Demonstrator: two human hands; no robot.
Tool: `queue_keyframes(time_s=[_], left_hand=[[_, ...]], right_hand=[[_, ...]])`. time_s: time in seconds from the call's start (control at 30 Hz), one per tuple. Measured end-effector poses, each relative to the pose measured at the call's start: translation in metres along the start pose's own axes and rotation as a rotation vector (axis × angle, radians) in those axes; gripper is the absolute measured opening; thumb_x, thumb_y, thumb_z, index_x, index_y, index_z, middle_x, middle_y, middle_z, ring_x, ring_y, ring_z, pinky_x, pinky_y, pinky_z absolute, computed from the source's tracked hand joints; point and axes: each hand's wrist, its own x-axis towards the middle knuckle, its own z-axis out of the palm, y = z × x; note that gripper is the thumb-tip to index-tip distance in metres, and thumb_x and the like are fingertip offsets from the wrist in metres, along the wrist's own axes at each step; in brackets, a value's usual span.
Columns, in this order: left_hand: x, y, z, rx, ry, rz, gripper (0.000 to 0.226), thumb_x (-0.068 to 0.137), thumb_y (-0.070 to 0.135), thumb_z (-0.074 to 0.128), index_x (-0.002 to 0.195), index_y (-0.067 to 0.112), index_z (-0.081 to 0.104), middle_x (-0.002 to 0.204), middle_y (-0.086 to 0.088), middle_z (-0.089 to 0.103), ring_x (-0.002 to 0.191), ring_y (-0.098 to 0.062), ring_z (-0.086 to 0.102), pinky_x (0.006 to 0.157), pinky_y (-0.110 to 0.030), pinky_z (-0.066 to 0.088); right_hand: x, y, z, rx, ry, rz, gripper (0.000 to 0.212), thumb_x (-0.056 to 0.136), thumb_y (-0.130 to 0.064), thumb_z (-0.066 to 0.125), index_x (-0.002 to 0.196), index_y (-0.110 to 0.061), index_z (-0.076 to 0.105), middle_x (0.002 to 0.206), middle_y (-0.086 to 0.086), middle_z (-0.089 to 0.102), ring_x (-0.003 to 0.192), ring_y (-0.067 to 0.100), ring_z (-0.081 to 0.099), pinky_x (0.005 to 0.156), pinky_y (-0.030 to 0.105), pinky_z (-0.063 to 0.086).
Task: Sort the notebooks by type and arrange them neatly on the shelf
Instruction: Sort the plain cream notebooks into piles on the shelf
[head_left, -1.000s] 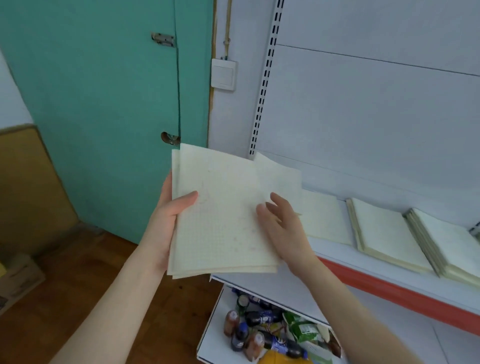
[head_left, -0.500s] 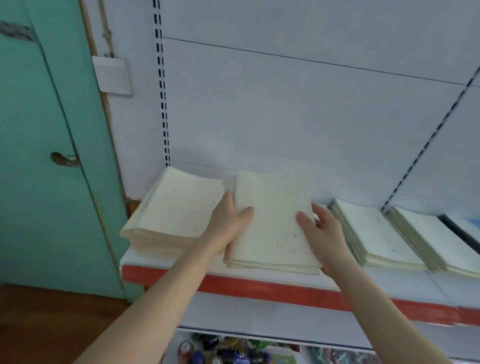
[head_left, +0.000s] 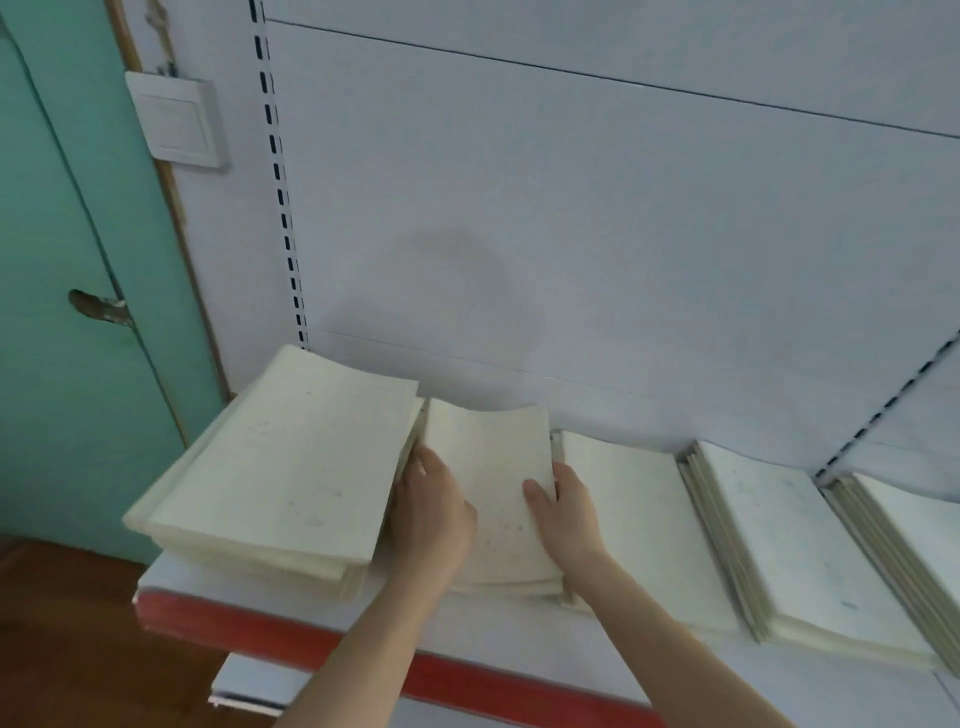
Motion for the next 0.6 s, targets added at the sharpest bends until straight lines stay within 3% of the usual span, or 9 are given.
queue_keyframes(time_s=[0.1,0.33,0.6], left_hand=[[-0.001,-0.002,0.005,0.044,0.018,0.006,0.051,0.087,0.012,0.05,0.134,0.002,0.032,0.128,-0.014,0.051,0.118,-0.027,0.051,0.091,-0.032,0.045],[0.003,-0.001,0.003,0.009,0.001,0.036,0.039,0.088,0.01,0.049,0.126,0.005,0.039,0.122,-0.012,0.053,0.111,-0.027,0.054,0.081,-0.03,0.046],[0.016,0.0,0.007,0.025,-0.062,0.078,0.03,0.089,0.011,0.046,0.118,0.007,0.044,0.116,-0.013,0.054,0.104,-0.029,0.055,0.079,-0.034,0.048]], right_hand=[[0.002,0.003,0.004,-0.078,-0.037,-0.004,0.031,0.094,-0.012,0.047,0.124,-0.003,0.046,0.122,0.012,0.056,0.112,0.027,0.053,0.081,0.024,0.039],[0.006,0.0,0.002,-0.116,-0.091,0.047,0.03,0.096,-0.012,0.042,0.125,-0.003,0.041,0.124,0.012,0.052,0.113,0.026,0.051,0.074,0.018,0.033],[0.012,0.0,0.005,-0.08,-0.075,0.117,0.032,0.096,-0.009,0.04,0.126,-0.001,0.037,0.129,0.014,0.046,0.118,0.027,0.046,0.083,0.022,0.036]])
